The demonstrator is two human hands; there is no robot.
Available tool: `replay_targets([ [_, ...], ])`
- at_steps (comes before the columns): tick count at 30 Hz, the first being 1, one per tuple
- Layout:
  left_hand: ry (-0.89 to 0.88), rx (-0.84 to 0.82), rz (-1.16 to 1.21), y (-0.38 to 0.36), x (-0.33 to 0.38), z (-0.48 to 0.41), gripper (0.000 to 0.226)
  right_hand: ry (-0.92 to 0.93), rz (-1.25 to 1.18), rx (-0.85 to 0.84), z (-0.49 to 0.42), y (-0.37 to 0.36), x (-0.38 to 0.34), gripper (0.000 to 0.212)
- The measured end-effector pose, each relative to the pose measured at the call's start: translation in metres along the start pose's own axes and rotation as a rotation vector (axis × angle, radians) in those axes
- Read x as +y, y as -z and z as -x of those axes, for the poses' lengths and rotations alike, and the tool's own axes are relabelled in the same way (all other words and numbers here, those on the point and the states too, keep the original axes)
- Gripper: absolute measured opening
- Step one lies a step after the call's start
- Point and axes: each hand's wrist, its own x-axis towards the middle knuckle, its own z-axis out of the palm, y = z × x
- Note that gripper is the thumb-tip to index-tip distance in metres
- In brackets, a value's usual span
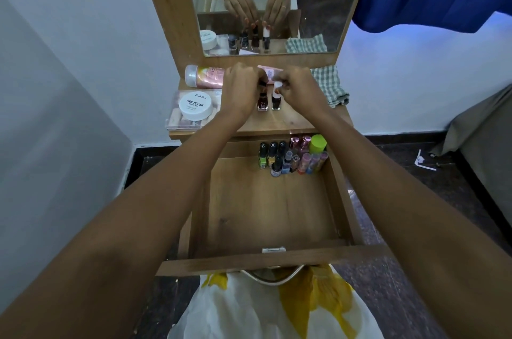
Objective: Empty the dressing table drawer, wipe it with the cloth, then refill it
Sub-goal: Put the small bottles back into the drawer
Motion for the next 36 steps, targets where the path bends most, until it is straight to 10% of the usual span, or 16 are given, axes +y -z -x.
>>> replay_targets([
  [36, 0.230, -0.368, 0.230, -0.043, -0.015, 0.119, 0.028, -0.085, -0.019, -0.300, 0.095, -0.062, 0.007, 0.028],
])
